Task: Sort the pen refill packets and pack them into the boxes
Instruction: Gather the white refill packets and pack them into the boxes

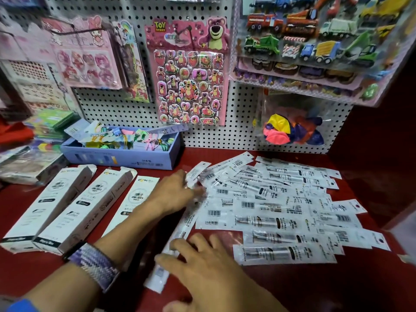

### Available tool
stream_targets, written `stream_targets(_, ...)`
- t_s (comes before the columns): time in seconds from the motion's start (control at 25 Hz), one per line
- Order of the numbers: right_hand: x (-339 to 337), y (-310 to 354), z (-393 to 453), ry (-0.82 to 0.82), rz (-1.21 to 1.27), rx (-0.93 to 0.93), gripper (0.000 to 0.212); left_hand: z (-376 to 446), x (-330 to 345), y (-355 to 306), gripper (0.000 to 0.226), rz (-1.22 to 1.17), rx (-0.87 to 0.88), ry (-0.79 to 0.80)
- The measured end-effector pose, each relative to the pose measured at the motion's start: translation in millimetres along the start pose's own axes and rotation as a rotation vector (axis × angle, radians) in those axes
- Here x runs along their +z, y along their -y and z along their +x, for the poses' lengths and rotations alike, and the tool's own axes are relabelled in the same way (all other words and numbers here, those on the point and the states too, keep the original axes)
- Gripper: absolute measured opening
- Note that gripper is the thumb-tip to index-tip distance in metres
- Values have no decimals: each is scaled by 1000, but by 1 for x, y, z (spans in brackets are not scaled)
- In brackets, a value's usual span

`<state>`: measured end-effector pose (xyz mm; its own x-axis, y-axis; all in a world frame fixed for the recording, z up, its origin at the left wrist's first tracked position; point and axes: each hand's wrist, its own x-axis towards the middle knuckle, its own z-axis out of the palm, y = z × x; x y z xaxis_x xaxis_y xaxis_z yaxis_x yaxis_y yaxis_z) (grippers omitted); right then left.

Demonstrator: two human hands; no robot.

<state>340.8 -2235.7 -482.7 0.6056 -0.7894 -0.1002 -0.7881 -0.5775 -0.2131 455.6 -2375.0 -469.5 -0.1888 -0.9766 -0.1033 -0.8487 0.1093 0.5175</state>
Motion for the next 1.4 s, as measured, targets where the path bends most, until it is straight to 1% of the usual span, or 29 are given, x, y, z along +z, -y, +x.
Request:
stream_targets(0.08,5,2,4,4,-41,-6,64,1,8,-2,45,18,-1,27)
stream_targets(0.12,4,4,1,10,-86,15,62,3,9,-3,43,25,-11,20)
stream_targets(0.16,-1,8,-1,39,-121,83,63,6,9,-4,38,16,-32,18)
stream_targets(0.2,-5,10,-3,35,-88,164,64,8,9,-4,31,-15,-53,23)
stream_targets(0.24,-8,8,-5,-24,-26,243,62,10,9,-4,25,-73,-83,44)
stream_targets(0.36,-13,-13,-16,-154,50,327,43,11,6,1,17,-386,-165,127)
stream_targets(0.4,-17,-19,-20,-194,67,374,38,11,3,4,16,-461,-174,130)
stream_targets(0.48,-25,-23,-21,-227,91,450,36,11,-7,6,11,-562,-184,79)
stream_targets(0.6,-38,-31,-18,-191,146,594,32,8,-17,6,19,-731,-206,-10)
stream_targets(0.68,-49,-46,-22,-255,329,702,24,5,-21,4,27,-921,-239,8)
stream_targets(0.72,-54,-55,-25,-322,495,743,20,2,-22,1,34,-1030,-240,34)
stream_targets(0.76,-59,-62,-28,-403,717,767,19,-1,-21,-2,39,-1109,-237,56)
stream_targets(0.84,-66,-68,-30,-515,1189,764,24,-9,-20,-12,37,-1195,-236,99)
stream_targets(0.88,-66,-69,-29,-541,1365,738,28,-14,-20,-17,33,-1225,-239,128)
stream_targets(0.92,-65,-70,-28,-555,1470,706,30,-18,-19,-22,27,-1247,-239,165)
stream_targets(1.0,-57,-72,-23,-577,1548,676,31,-23,-18,-30,17,-1288,-249,258)
stream_targets(1.08,-52,-75,-20,-611,1586,679,32,-26,-18,-37,25,-1293,-230,361)
stream_targets(1.16,-52,-76,-20,-627,1612,675,35,-30,-17,-43,29,-1262,-189,423)
stream_targets(1.24,-54,-74,-21,-635,1610,684,36,-36,-13,-48,26,-1254,-142,404)
stream_targets(1.32,-58,-70,-21,-678,1605,727,34,-39,-9,-50,25,-1272,-144,332)
stream_targets(1.4,-60,-67,-22,-695,1626,712,21,-39,-6,-52,23,-1278,-162,278)
